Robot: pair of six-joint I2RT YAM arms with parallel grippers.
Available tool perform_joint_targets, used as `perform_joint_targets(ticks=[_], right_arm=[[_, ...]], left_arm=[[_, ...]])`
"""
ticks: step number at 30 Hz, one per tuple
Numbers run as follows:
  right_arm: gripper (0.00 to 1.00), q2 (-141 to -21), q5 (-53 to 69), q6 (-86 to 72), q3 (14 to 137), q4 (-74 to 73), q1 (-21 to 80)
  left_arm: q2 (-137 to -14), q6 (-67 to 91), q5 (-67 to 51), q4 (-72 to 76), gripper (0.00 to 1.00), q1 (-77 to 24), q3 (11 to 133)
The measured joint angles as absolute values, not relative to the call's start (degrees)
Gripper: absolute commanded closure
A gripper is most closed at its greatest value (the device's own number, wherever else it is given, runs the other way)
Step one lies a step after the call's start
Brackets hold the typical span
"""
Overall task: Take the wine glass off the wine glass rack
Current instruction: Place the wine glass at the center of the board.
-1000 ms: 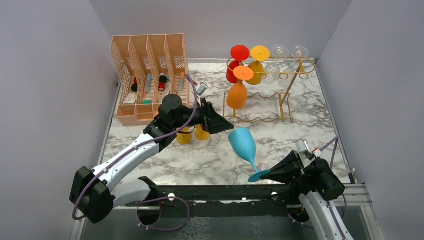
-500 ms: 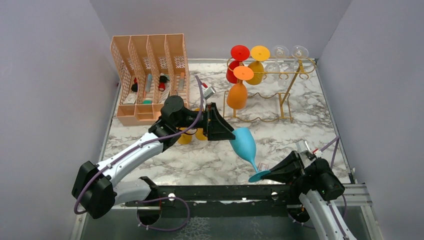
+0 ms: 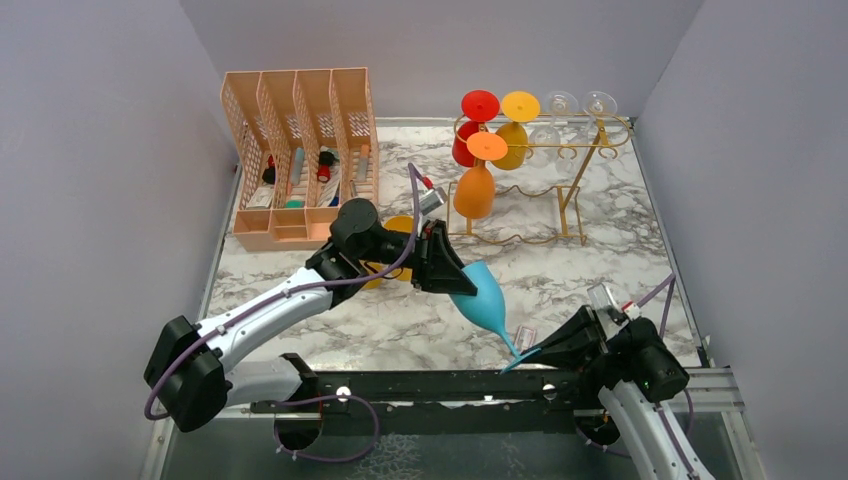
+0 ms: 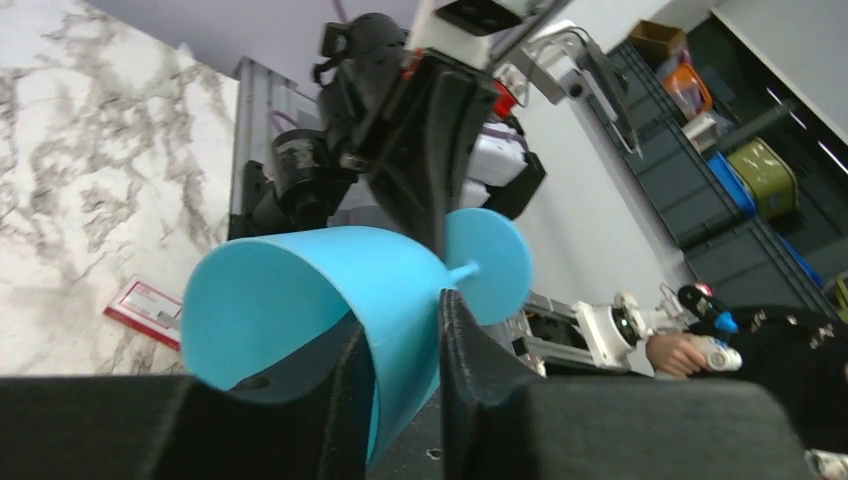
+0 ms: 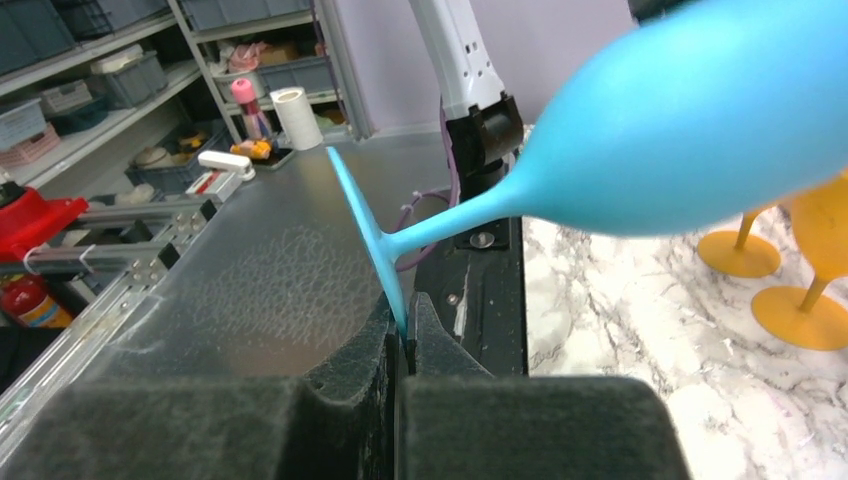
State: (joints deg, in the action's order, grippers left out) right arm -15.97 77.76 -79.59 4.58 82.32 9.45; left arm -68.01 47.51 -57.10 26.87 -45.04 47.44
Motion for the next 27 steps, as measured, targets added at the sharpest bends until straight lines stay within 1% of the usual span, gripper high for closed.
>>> perform_joint_targets(ticks=[2,3,6,10,13,15,17,21,26,27], right_arm=[[0.94,-15.62,79.24,-78.35,4.19,81.19,9.56],[0.93,-15.51,79.85,-77.45,3.92,80.34,9.56],[0.85,-15.16,80.64,-74.22,3.75,76.51,9.54],[0.67,-14.09,80.64,-70.24,3.92,69.73,9.52],[0.54,-13.45,80.07,-65.93,5.15,59.51,9.37],[0.47,-12.99,78.91,-60.97,7.35,49.5,9.32],[0.43,-12.78,77.43,-56.31,9.76,40.23,9.3],[0.36,-12.64,75.18,-48.97,12.27,26.96,9.26],[0.34,-12.1,70.37,-42.98,16.14,13.02,9.23],[0.34,-11.84,70.24,-42.76,16.25,12.67,9.26]], left_arm=[[-67.46,48.07,-58.5,27.62,0.96,-45.1,47.46],[-66.96,48.51,-59.33,28.03,1.0,-45.23,47.57],[-65.34,49.63,-62.17,28.93,1.0,-46.19,48.29],[-64.84,49.6,-62.78,28.95,1.0,-46.59,48.31],[-64.82,48.64,-62.74,28.34,1.0,-45.87,48.31],[-64.47,47.09,-62.52,26.79,1.0,-44.69,48.27],[-63.2,43.75,-61.32,21.69,1.0,-43.31,48.42],[-59.86,34.7,-55.66,4.34,1.0,-42.65,52.14],[-56.82,26.26,-47.46,-10.7,1.0,-42.72,54.48],[-56.55,24.84,-45.39,-12.99,1.0,-42.57,54.48]])
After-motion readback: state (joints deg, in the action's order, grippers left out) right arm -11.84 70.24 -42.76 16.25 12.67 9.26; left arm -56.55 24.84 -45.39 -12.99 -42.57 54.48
